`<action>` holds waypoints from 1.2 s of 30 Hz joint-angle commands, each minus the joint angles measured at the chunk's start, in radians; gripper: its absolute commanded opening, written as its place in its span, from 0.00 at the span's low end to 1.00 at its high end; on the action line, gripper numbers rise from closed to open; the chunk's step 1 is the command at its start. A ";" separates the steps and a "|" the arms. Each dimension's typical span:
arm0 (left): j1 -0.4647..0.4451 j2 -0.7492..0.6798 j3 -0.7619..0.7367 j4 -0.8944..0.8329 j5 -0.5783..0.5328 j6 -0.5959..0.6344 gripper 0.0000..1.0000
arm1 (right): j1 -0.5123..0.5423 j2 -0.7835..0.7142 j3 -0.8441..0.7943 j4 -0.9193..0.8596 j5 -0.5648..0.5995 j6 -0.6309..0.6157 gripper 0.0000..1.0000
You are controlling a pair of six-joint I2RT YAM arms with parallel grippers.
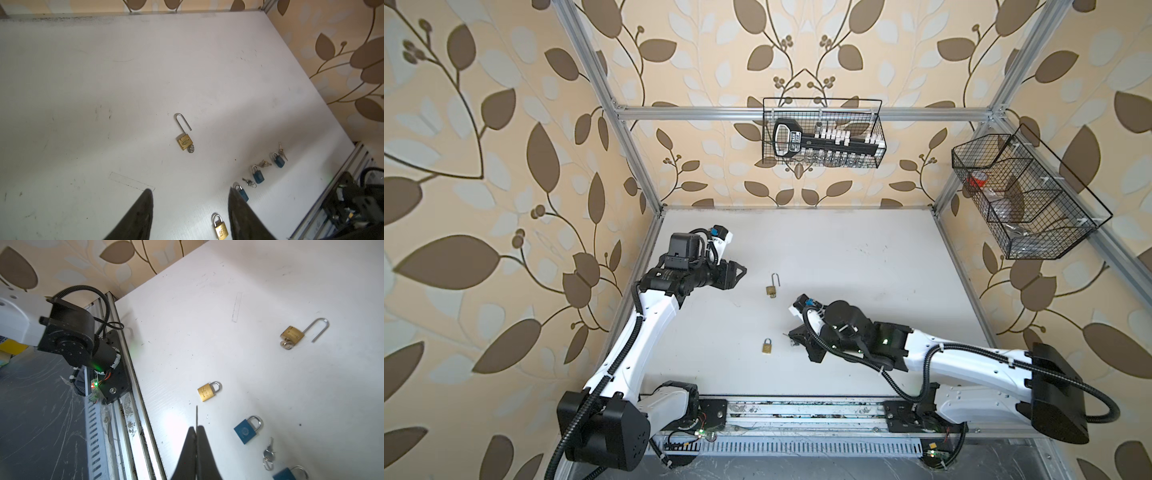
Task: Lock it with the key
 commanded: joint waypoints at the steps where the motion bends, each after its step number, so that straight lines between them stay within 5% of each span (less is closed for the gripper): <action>1: 0.053 -0.018 -0.055 0.077 0.070 -0.129 0.60 | 0.062 0.054 -0.029 0.131 0.116 0.087 0.00; 13: 0.063 -0.103 -0.144 0.116 0.003 -0.144 0.69 | 0.103 0.283 -0.034 0.233 0.147 0.251 0.00; 36: 0.064 -0.091 -0.146 0.095 0.007 -0.139 0.70 | 0.038 0.444 0.047 0.244 0.167 0.260 0.00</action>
